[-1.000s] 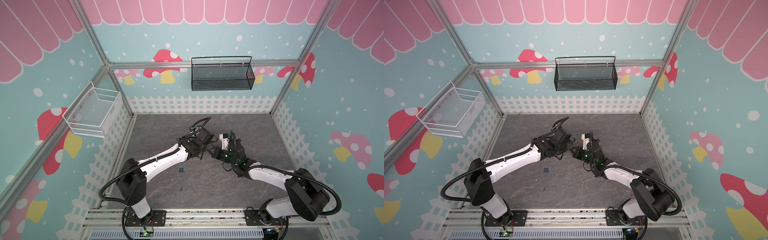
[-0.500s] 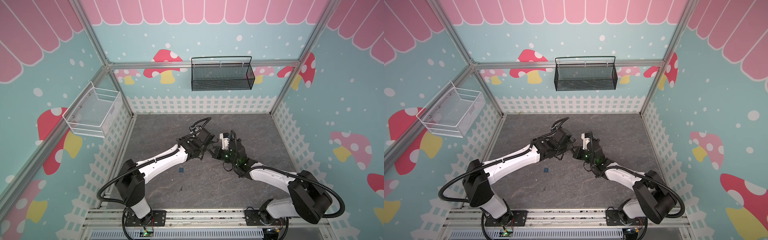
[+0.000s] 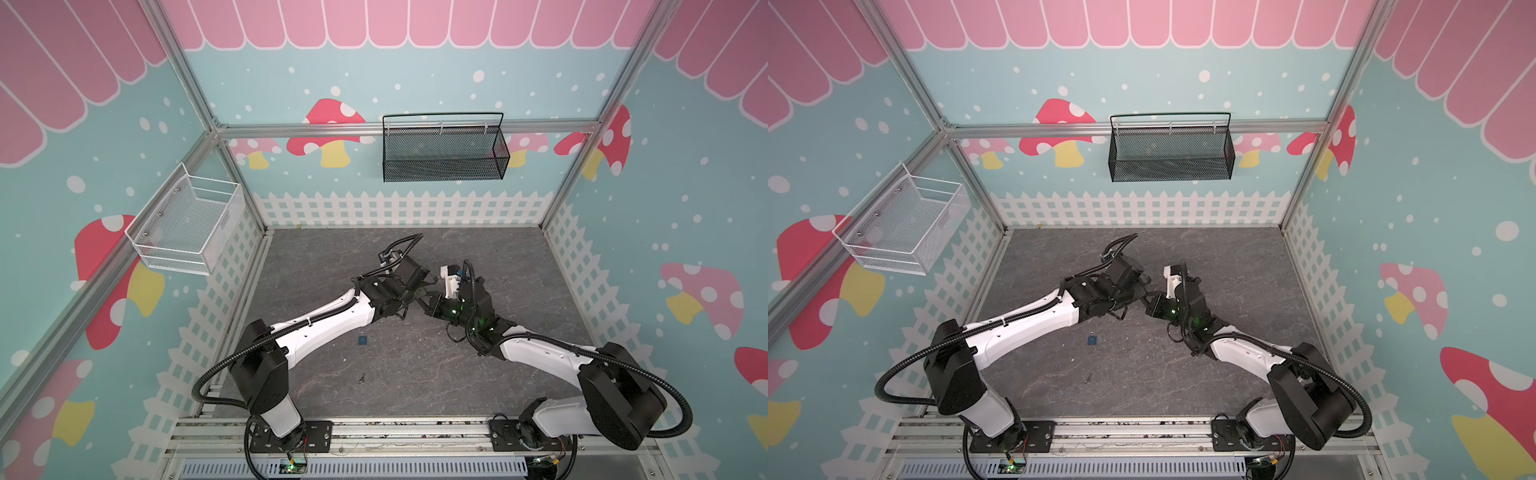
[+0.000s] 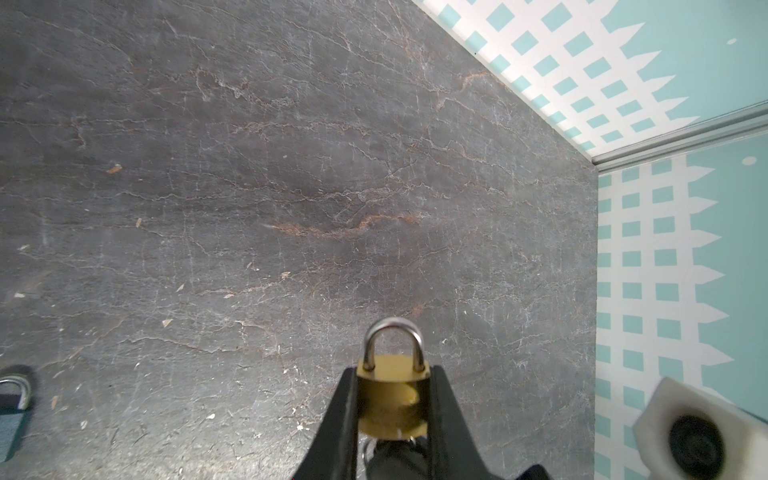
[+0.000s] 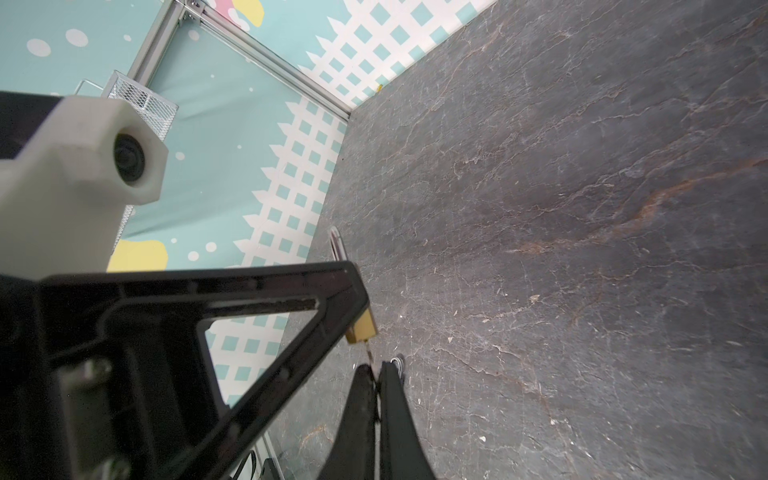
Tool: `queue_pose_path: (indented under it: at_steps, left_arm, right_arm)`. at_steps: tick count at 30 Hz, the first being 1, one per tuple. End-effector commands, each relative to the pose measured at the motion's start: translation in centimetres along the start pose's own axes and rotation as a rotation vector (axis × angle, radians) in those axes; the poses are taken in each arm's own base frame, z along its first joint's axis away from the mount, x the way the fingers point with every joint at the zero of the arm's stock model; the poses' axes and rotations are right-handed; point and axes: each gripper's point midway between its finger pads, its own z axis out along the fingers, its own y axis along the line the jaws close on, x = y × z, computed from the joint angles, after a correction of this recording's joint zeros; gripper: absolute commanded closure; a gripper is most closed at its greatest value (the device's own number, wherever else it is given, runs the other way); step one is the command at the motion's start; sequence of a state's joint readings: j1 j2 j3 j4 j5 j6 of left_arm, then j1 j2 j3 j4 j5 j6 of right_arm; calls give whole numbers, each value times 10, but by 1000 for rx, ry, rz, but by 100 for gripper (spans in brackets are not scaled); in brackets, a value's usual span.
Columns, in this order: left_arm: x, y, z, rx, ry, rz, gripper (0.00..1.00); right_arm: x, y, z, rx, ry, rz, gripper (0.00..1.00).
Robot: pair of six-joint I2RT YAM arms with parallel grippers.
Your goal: Unlock with the key
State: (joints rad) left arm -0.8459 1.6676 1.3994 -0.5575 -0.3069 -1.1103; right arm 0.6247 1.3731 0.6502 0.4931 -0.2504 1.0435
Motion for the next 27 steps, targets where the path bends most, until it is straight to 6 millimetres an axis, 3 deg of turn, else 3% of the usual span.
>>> queue_pose_path:
  at_steps: [1, 3, 6, 11, 22, 27]
  left_arm:
    - [32, -1, -13, -11, 113, 68, 100]
    - [26, -1, -13, -11, 96, 53, 88]
    - [12, -3, -17, 16, 63, 25, 61]
    - [-11, -1, -30, 33, -21, -2, 46]
    - [-18, 1, -19, 3, -62, -21, 44]
    - [-20, 6, -13, 6, -73, -66, 49]
  right_arm:
    - [-39, 32, -7, -71, -146, -30, 100]
    - [-35, 28, -6, -53, -130, -21, 100]
    - [-29, 19, -5, -19, -117, -8, 100]
    - [-19, 15, -2, -7, -85, 12, 100]
    - [-6, 33, 1, -64, -62, 46, 100]
    - [-2, 35, 2, -72, -49, 43, 100]
